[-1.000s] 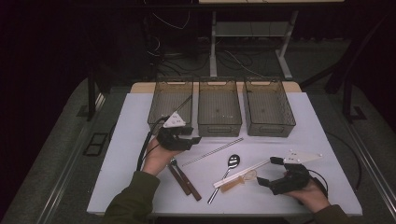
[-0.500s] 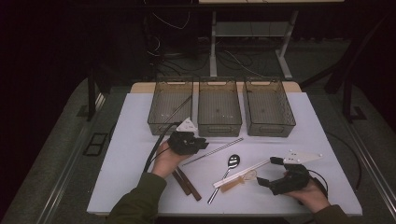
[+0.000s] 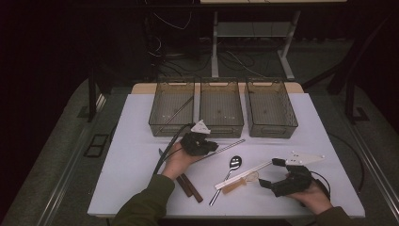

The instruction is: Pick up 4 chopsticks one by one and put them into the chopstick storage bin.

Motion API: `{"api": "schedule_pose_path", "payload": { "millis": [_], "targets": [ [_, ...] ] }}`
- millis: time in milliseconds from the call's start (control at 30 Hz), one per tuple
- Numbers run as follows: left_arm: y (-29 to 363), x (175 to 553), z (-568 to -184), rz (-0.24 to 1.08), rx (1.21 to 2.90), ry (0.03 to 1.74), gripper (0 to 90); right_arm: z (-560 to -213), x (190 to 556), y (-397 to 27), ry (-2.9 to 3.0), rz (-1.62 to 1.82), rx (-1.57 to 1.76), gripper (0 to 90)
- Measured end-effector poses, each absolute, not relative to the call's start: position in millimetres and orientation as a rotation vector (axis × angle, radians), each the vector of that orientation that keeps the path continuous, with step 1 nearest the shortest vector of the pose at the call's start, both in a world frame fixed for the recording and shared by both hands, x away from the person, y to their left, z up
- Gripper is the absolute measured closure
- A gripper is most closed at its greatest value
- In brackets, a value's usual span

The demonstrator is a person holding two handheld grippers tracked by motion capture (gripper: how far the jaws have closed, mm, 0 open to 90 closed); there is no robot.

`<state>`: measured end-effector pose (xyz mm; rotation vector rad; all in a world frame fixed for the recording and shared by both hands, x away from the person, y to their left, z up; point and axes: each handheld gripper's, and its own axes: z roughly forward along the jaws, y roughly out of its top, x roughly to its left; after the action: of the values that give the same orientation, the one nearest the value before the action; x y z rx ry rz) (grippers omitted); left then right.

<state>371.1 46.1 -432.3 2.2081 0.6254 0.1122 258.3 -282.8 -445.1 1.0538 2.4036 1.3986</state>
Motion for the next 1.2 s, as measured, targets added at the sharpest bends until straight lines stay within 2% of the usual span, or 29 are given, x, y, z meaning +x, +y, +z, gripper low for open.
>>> {"api": "schedule_pose_path", "payload": {
  "millis": [433, 833, 1200],
  "targets": [
    [18.8, 376.7, -443.9, 0.112, 2.27, 0.635, 80.2, -444.9, 258.3, -283.2, 2.4, 1.401, 1.06, 0.8],
    [16.3, 376.3, -450.7, 0.141, 2.287, 0.596, 79.2, -444.8, 258.1, -283.2, 2.399, 1.403, 1.059, 0.8],
    [22.5, 383.3, -453.6, 0.086, 2.267, 0.565, 84.9, -445.2, 258.2, -282.7, 2.403, 1.401, 1.052, 0.8]
  ]
}}
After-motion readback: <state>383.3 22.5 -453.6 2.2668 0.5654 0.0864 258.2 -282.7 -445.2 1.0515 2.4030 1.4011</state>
